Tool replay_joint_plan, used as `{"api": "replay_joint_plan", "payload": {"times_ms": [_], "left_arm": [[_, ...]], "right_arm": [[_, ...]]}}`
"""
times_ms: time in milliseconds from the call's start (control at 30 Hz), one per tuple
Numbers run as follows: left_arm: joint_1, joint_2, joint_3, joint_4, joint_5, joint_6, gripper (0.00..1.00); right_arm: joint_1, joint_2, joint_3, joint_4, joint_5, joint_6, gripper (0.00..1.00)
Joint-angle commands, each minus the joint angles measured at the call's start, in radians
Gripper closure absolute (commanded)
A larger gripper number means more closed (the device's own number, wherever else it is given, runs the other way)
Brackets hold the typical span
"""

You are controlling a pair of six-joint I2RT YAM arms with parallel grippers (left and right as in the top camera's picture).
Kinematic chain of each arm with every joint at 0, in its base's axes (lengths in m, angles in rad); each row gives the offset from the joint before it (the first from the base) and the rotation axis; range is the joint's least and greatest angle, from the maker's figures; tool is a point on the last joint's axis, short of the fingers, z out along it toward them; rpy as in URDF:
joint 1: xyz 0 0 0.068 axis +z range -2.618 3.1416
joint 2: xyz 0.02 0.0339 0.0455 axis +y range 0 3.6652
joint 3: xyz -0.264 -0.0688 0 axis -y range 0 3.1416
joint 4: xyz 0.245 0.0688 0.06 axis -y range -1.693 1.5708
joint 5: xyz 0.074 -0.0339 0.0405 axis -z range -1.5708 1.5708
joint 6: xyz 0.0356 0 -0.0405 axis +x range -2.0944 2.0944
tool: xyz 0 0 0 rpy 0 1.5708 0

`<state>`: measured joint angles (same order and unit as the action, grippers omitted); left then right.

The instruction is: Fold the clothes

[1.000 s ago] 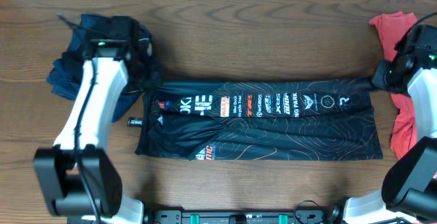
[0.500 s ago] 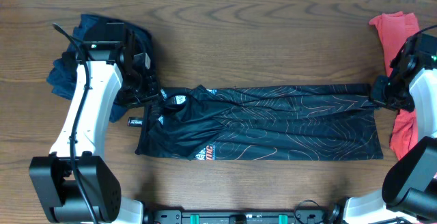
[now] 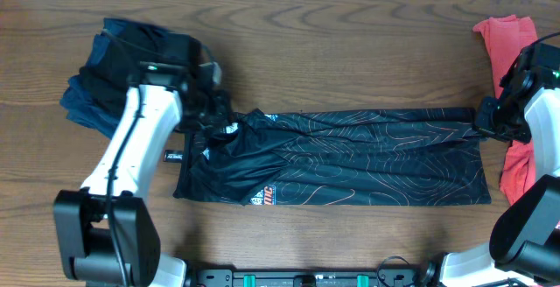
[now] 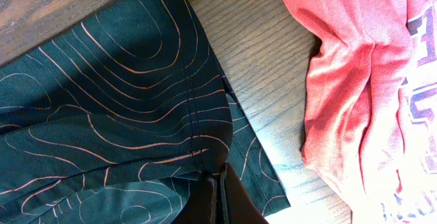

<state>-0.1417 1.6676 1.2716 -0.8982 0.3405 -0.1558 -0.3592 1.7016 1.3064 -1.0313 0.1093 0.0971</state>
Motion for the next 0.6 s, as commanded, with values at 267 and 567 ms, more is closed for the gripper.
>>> {"api": "replay_joint_plan", "payload": {"times_ms": [267, 567], "left_arm": [[-0.051, 0.125, -0.057, 0.113, -0.02, 0.01, 0.51], [-0.058, 0.156, -0.057, 0.121, -0.019, 0.011, 0.9]], "right_arm": [[-0.004, 0.0, 0.006, -0.002, 0.013, -0.001, 0.99], [-0.004, 0.0, 0.006, -0.002, 0.013, -0.001, 0.99]]}}
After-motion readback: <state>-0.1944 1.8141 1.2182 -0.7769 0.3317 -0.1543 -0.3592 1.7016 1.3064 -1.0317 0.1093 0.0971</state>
